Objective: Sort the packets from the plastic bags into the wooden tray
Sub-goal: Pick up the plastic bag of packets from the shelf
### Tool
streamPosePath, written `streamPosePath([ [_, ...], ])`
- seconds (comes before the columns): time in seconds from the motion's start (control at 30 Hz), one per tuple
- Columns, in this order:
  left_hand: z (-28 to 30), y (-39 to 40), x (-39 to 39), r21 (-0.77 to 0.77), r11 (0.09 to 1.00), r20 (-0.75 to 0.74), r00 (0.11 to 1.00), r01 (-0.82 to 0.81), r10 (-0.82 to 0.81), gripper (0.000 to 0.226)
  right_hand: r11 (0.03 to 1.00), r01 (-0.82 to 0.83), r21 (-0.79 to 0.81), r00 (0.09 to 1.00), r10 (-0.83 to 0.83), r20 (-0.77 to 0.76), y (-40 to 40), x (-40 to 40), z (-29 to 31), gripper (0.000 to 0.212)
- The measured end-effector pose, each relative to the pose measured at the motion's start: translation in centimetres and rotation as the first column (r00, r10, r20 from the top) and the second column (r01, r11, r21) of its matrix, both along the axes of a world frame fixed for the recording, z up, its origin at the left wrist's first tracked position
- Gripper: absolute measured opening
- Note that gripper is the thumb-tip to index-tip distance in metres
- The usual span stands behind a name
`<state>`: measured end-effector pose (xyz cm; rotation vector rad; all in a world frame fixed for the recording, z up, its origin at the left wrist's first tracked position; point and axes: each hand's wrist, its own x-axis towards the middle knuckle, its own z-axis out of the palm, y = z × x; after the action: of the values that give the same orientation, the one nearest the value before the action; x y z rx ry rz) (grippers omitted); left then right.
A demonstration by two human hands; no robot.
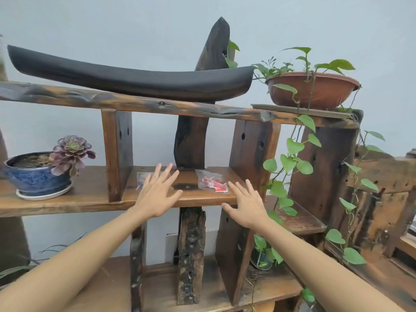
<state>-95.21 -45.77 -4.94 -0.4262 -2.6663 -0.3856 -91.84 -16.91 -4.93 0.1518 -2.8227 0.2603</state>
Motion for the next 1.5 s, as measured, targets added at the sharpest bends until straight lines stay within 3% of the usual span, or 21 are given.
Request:
streamPosePath([
  [0.27, -0.1, -4.1, -3.5, 0.129, 0.971, 0.225, 0.959, -0.203, 0.171, 0.056, 0.954, 0.013, -0.3, 0.992, 0.025, 0.121, -3.3, -8.2, 0.7, 0.059],
  [0.43, -0.2, -4.6, -5.0, 0.289, 0.914, 0.264, 0.942, -0.285, 0.21, 0.041, 0.897, 0.085, -0.434, 0.988, -0.019, 0.153, -2.7, -12.0, 0.5, 0.056],
  [0.63, -0.7, -4.3, -7.5, 0.369, 0.826, 0.388, 0.878, -0.426, 0.279, 0.031, 0.874, 0.123, -0.47, 0.962, 0.012, 0.274, -1.4, -14.8, 0.0, 0.042],
  [0.8, -0.3, -3.5, -9.5, 0.452, 0.72, 0.424, 0.837, -0.526, 0.345, 0.001, 0.859, 0.139, -0.493, 0.956, 0.013, 0.292, -0.8, -16.3, -0.1, 0.022],
  [0.87, -0.2, -3.6, -10.2, 0.46, 0.67, 0.473, 0.8, -0.582, 0.37, 0.014, 0.839, 0.149, -0.523, 0.955, 0.015, 0.296, -0.6, -16.7, 0.0, 0.016],
  [0.93, 0.0, -4.0, -11.1, 0.442, 0.633, 0.539, 0.752, -0.636, 0.379, 0.041, 0.817, 0.158, -0.555, 0.952, 0.023, 0.304, -0.4, -17.1, -0.2, 0.014],
  [1.0, 0.0, -4.5, -12.2, 0.434, 0.596, 0.604, 0.709, -0.676, 0.365, 0.072, 0.793, 0.167, -0.586, 0.949, 0.032, 0.313, -0.1, -17.6, -0.4, 0.023],
  [1.03, 0.0, -4.6, -12.7, 0.437, 0.585, 0.627, 0.698, -0.683, 0.345, 0.075, 0.786, 0.174, -0.594, 0.947, 0.031, 0.319, 0.0, -17.8, -0.4, 0.032],
  [1.13, 0.6, -3.6, -12.7, 0.453, 0.573, 0.652, 0.692, -0.683, 0.309, 0.048, 0.755, 0.226, -0.615, 0.927, 0.027, 0.374, 0.3, -18.0, 0.0, 0.07],
  [1.2, 0.5, -3.3, -13.1, 0.471, 0.573, 0.649, 0.703, -0.671, 0.289, 0.041, 0.728, 0.271, -0.63, 0.909, 0.021, 0.416, 0.3, -18.1, 0.4, 0.084],
  [1.37, 0.6, -1.8, -12.6, 0.494, 0.644, 0.602, 0.764, -0.584, 0.231, 0.043, 0.677, 0.245, -0.694, 0.92, 0.063, 0.387, -0.4, -18.3, 0.5, 0.068],
  [1.5, 0.6, -0.5, -12.4, 0.473, 0.707, 0.6, 0.78, -0.525, 0.177, 0.052, 0.58, 0.196, -0.791, 0.945, 0.105, 0.311, -1.0, -18.4, 0.2, 0.075],
])
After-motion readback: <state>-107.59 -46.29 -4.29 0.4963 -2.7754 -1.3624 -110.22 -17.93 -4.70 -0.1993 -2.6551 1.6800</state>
